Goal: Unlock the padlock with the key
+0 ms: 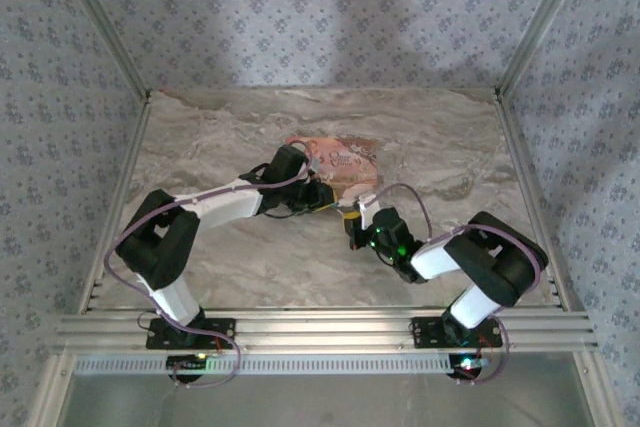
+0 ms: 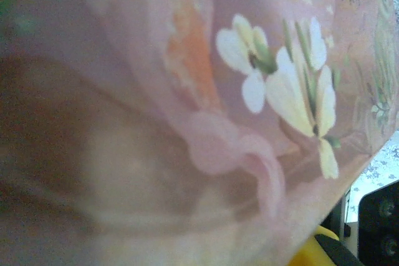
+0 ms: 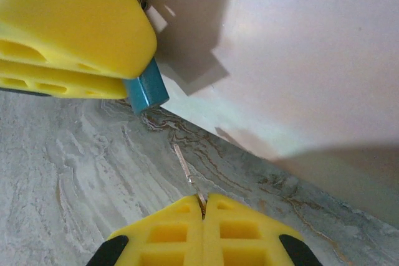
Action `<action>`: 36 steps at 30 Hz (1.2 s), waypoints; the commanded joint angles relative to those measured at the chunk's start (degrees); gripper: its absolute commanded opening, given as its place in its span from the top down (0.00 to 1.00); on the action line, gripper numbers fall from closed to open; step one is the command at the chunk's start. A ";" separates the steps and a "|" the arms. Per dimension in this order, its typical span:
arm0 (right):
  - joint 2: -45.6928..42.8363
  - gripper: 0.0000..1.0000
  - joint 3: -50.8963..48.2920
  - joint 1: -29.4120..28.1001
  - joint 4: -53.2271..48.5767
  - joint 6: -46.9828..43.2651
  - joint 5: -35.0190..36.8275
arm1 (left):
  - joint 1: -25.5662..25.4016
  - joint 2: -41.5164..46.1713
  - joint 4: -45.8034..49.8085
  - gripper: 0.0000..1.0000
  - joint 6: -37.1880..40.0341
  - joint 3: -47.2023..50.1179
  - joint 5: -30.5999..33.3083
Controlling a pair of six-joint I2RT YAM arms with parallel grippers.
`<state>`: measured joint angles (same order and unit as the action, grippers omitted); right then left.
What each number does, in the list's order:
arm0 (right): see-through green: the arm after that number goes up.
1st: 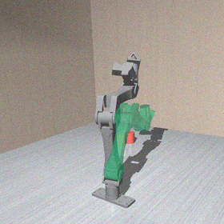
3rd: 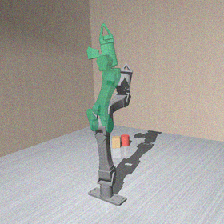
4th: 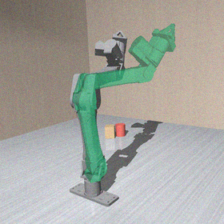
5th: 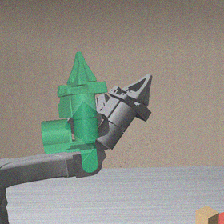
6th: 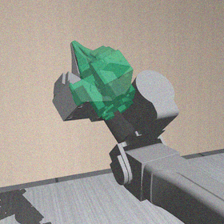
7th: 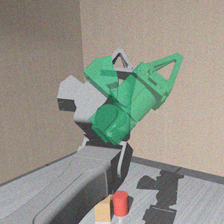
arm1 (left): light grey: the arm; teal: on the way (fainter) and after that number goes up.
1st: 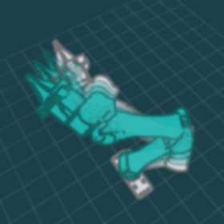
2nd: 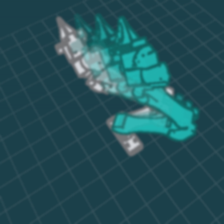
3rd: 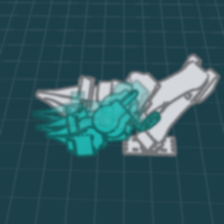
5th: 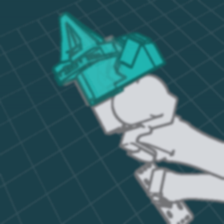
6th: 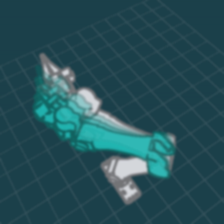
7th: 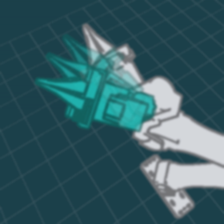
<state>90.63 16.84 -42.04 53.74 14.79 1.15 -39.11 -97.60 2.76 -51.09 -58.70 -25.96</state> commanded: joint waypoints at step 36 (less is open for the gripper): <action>-3.80 1.00 2.26 -0.56 1.71 0.07 0.96 | -0.06 2.59 -2.13 0.82 -0.07 -0.89 -1.24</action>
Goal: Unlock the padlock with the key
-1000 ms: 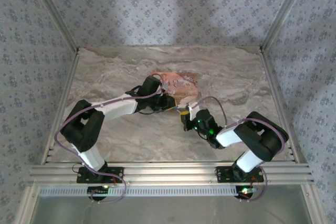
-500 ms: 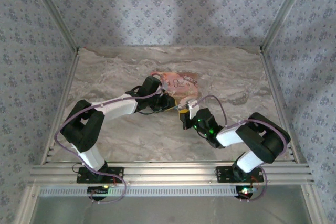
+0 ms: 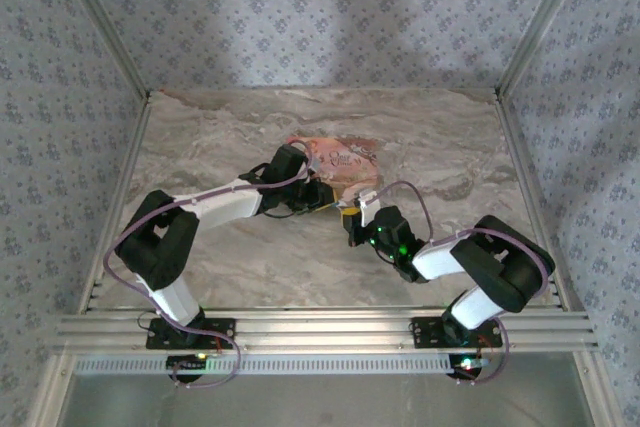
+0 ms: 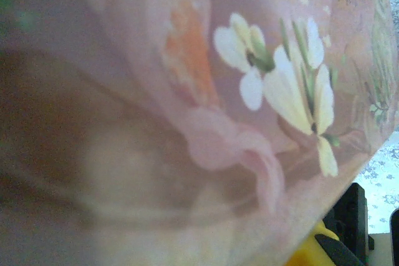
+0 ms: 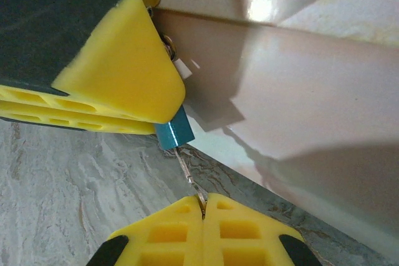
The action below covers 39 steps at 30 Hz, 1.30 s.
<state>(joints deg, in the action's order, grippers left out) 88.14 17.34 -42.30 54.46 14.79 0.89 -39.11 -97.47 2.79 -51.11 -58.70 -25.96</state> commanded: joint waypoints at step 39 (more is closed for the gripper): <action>-2.49 1.00 -0.03 0.29 2.58 1.30 1.40 | -0.09 2.37 -2.78 0.82 -0.48 0.01 -1.21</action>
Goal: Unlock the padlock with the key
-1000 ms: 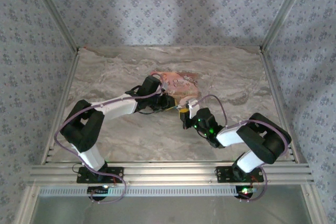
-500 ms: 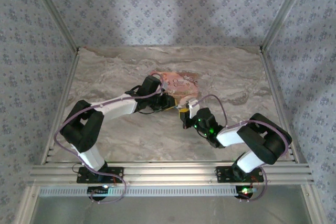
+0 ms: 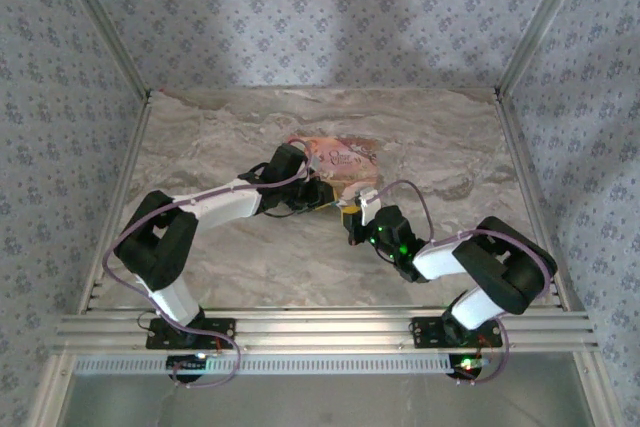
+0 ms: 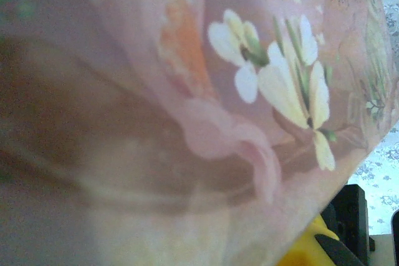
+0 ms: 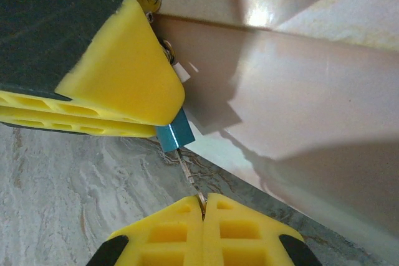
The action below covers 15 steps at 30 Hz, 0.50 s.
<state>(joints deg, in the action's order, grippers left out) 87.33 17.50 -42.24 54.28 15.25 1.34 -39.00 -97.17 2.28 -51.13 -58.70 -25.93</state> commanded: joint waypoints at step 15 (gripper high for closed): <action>-1.81 1.00 -0.78 0.56 2.31 0.84 1.47 | -0.17 2.16 -2.12 0.82 -0.46 -0.19 -1.05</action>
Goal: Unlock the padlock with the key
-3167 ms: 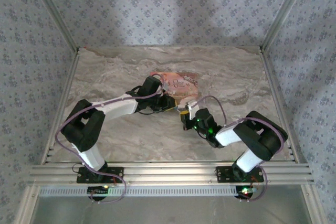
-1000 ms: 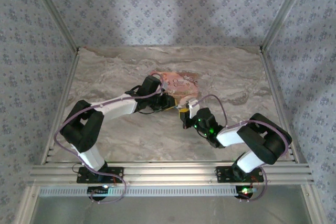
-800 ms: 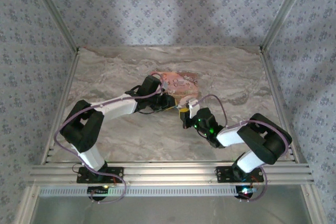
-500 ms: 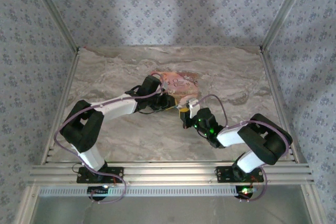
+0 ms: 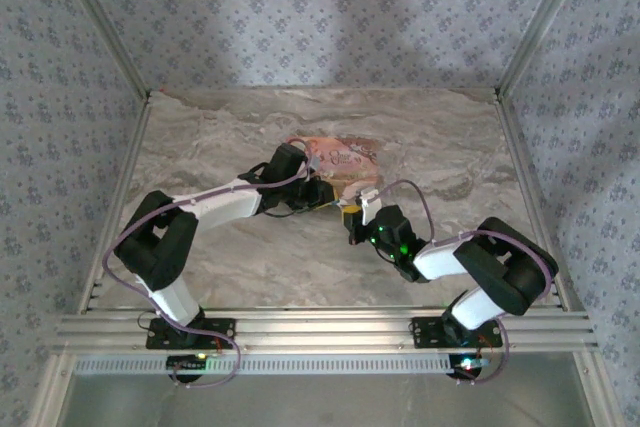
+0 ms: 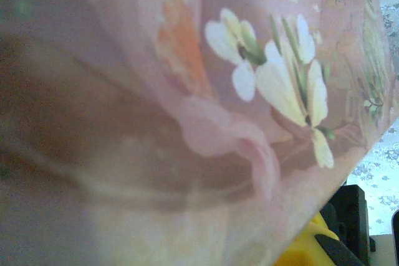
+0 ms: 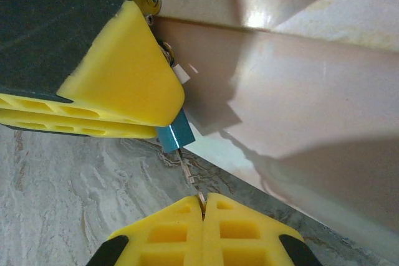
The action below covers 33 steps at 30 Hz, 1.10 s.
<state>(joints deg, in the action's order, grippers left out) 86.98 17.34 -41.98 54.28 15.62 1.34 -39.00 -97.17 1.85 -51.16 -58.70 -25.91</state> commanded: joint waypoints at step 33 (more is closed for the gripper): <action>4.47 1.00 4.77 1.54 5.01 -1.49 -1.74 | -0.22 2.42 -1.76 0.82 -0.88 -0.13 -2.48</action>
<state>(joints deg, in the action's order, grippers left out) 90.59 19.57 -40.91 55.94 15.14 0.23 -38.63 -97.17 1.76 -51.77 -58.70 -25.02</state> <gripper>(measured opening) 0.061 0.199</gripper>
